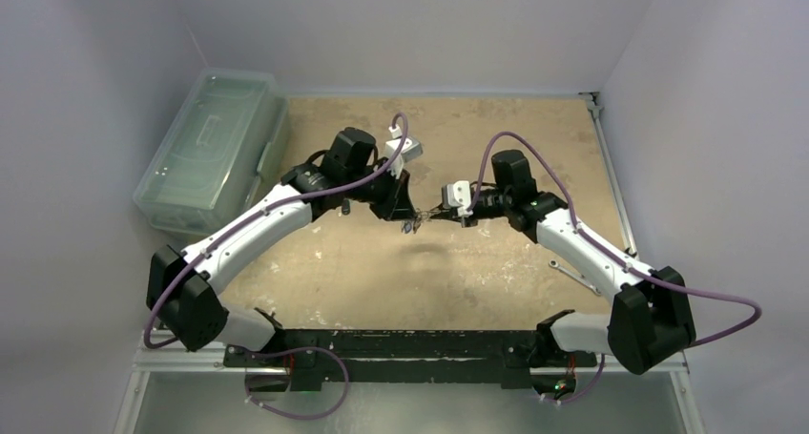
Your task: Remove the keys from the keyring
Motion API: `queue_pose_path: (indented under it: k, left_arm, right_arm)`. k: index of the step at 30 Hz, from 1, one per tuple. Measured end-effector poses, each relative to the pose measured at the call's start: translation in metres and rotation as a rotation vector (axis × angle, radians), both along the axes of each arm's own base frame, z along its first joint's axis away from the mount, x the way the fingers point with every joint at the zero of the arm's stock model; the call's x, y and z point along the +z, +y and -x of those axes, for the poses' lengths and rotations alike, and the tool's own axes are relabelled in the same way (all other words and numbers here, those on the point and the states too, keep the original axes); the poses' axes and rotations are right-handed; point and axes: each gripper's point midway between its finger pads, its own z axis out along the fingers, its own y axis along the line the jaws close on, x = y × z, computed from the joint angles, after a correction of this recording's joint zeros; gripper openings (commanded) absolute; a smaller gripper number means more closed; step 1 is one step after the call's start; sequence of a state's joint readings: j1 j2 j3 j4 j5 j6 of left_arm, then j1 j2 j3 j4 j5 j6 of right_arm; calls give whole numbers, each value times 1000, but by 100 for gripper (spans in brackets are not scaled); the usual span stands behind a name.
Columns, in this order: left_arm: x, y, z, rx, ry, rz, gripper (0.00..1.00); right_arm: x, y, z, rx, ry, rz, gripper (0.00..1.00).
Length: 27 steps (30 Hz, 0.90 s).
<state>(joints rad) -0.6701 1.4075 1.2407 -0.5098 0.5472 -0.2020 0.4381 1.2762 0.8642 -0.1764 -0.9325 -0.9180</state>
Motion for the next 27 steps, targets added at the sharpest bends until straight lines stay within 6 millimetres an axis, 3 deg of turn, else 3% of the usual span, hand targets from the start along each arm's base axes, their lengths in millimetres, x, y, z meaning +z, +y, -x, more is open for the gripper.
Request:
queue_pose_path:
  k: [27]
  left_arm:
    - [-69,-21,30,-61,474,-44,0]
  right_arm:
    - [-50,-16,16,154,-230,261,0]
